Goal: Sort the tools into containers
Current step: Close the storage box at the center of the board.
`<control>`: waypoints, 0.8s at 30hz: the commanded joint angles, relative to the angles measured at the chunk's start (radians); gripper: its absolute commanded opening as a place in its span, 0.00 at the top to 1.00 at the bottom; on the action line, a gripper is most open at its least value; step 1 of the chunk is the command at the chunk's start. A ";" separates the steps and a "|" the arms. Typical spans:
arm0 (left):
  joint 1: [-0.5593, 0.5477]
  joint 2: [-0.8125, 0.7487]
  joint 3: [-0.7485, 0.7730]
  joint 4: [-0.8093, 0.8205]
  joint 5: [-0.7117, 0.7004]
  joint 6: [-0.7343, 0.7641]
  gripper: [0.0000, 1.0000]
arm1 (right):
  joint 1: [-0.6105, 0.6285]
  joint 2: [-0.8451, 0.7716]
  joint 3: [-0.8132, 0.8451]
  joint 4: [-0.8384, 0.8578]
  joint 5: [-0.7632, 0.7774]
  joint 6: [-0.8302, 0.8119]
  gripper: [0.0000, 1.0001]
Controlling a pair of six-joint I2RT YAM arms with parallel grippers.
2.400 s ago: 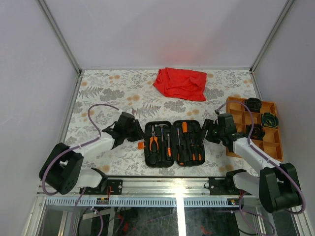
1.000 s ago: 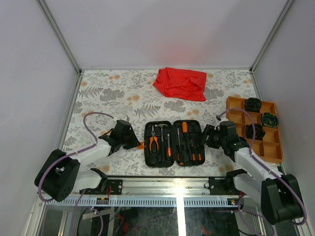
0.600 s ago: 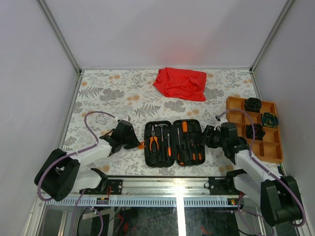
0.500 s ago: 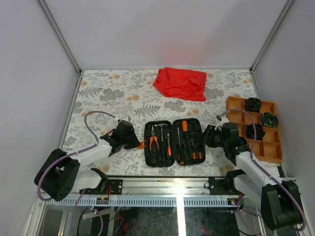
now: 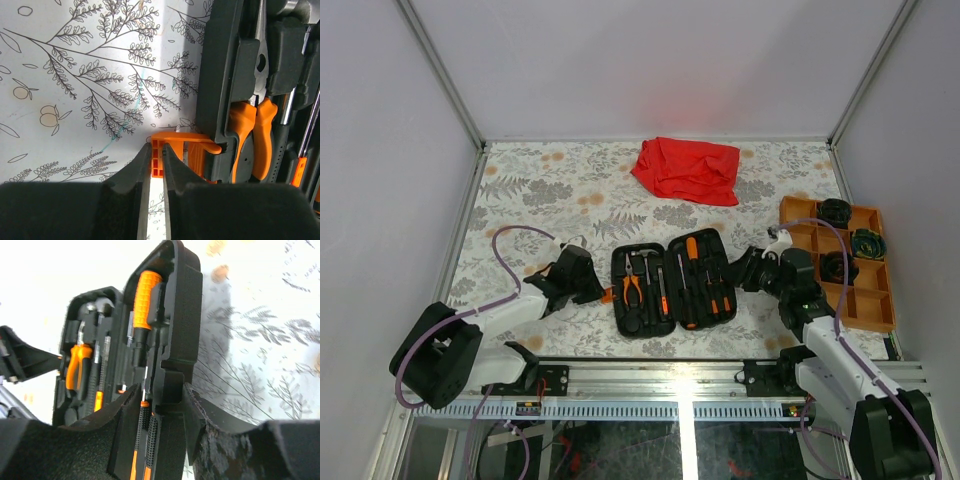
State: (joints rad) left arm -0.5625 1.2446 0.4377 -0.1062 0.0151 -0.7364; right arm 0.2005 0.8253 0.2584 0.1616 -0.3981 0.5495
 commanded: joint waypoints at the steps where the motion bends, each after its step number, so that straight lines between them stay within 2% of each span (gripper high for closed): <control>1: -0.033 0.041 -0.017 0.024 0.045 -0.003 0.92 | 0.024 -0.038 -0.007 0.196 -0.259 0.113 0.57; 9: -0.039 0.047 -0.016 0.057 0.063 -0.008 0.93 | 0.025 -0.043 -0.018 0.288 -0.349 0.168 0.46; 19: -0.046 0.061 -0.007 0.065 0.065 -0.015 0.94 | 0.032 -0.009 -0.016 0.320 -0.385 0.180 0.45; 24: -0.048 0.072 -0.002 0.065 0.065 -0.017 0.94 | 0.076 0.017 0.034 0.249 -0.345 0.134 0.46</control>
State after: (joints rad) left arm -0.5892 1.2819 0.4412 -0.0319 0.0372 -0.7479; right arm 0.2157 0.8169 0.2489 0.4831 -0.6834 0.7036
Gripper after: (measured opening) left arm 0.064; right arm 0.547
